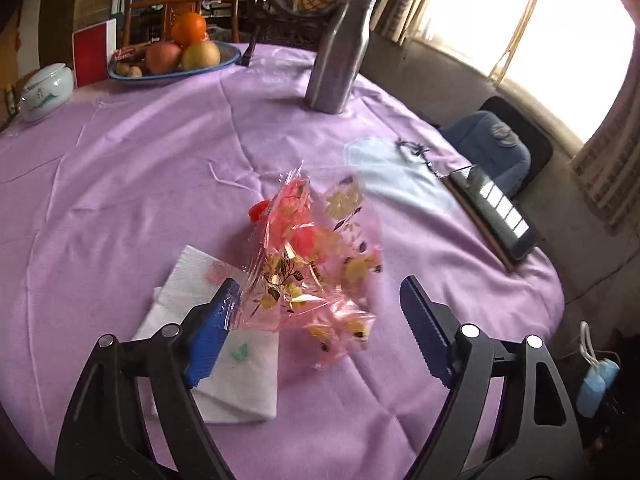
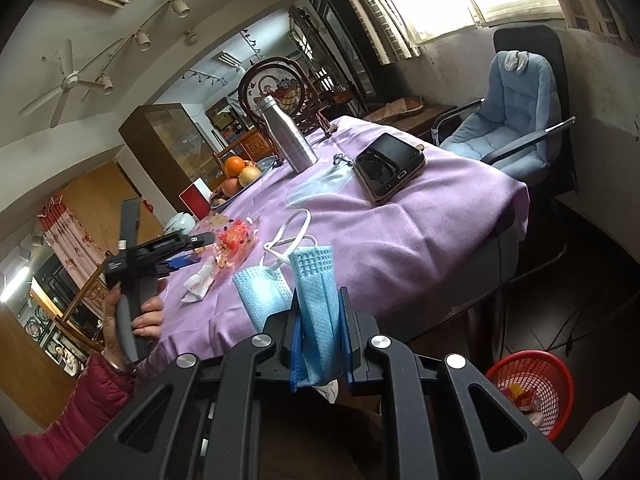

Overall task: Collect trash
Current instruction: 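Grasp the floral plastic bag with the left tool, regrasping it, then carry the plastic bag and face mask to the red wastebasket with both tools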

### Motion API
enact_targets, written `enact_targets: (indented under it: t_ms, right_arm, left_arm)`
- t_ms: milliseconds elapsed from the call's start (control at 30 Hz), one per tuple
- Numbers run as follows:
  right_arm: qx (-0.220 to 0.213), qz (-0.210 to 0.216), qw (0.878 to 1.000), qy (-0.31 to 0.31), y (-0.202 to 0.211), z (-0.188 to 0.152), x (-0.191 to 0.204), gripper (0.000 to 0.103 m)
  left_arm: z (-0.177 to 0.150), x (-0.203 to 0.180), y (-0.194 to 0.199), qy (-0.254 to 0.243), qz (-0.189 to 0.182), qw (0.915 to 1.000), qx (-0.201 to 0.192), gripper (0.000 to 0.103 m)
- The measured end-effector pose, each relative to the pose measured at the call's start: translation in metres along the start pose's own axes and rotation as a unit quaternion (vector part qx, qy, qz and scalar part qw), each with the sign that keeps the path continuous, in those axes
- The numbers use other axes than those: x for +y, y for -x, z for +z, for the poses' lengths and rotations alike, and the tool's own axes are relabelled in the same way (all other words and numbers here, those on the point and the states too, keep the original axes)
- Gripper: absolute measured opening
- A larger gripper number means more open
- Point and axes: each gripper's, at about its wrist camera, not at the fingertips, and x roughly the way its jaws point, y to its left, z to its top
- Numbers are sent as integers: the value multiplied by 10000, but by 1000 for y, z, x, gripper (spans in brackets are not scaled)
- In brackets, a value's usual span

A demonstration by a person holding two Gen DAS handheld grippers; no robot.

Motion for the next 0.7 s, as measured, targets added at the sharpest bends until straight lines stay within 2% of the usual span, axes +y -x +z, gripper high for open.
enact_targets:
  t_ms: [33, 67, 100, 133, 200, 233, 267, 533, 700]
  right_arm:
    - [-3, -14, 10000, 2, 0, 0, -1, 17]
    - [-10, -27, 10000, -1, 1, 0, -1, 17]
    - [-41, -53, 10000, -23, 3, 0, -2, 16]
    - [-74, -68, 9999, -50, 5, 0, -4, 16]
    - [-145, -74, 9998, -125, 11, 0, -9, 16]
    - [-179, -97, 9997, -154, 15, 0, -12, 16]
    - [-193, -120, 9996, -170, 17, 0, -15, 16]
    - [-121, -489, 9977, -444, 40, -21, -54, 16]
    - [19, -996, 9920, -773, 55, -46, -96, 16]
  left_arm:
    - [0, -1, -4, 28, -43, 10000, 38, 77]
    - [1, -2, -9, 54, -90, 9999, 65, 58]
    - [1, -4, -11, 61, -165, 9998, 102, 47]
    - [1, -6, -12, 73, -262, 9995, 150, 40]
    - [-2, -13, -4, 72, -428, 9991, 31, 34]
    - [-3, -17, 0, -3, -431, 9991, -35, 28]
    - [-5, -24, 8, -121, -485, 9987, -125, 17]
    - [-15, -88, 51, -665, -989, 9920, -407, 17]
    - [-41, -151, 64, -1228, -1543, 9799, -318, 17]
